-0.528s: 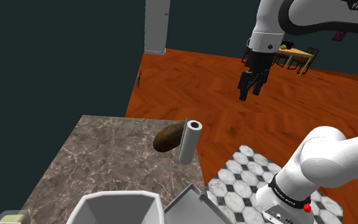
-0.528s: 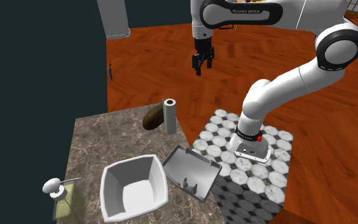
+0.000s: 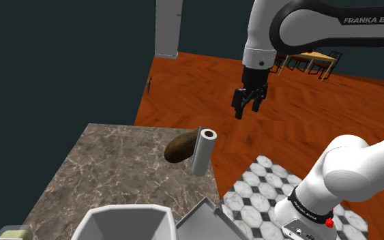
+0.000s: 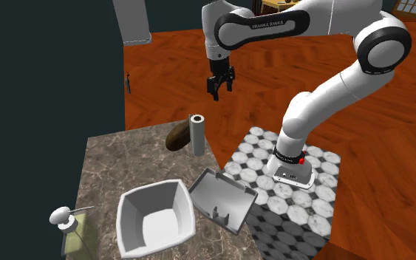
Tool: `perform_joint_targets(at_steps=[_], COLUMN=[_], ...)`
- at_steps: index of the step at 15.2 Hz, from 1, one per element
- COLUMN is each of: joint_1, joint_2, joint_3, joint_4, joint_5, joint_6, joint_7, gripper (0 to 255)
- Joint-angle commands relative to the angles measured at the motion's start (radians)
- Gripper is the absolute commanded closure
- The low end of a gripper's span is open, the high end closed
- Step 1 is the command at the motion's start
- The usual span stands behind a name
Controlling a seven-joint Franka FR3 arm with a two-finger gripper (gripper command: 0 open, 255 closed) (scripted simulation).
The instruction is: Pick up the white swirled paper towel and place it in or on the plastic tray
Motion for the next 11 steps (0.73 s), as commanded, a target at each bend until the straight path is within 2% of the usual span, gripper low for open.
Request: perform_joint_targets(at_steps=[1,9,11], joint_1=[0.009,0.030,0.032], joint_2=[0.052,0.317,0.334], joint_3=[0.039,0.181,0.189], joint_4=[0.010,0.100,0.094], joint_5=[0.017,0.030,0.029], joint_6=[0.039,0.194,0.215], joint_7=[0.047,0.232,0.243], gripper=[0,0,0])
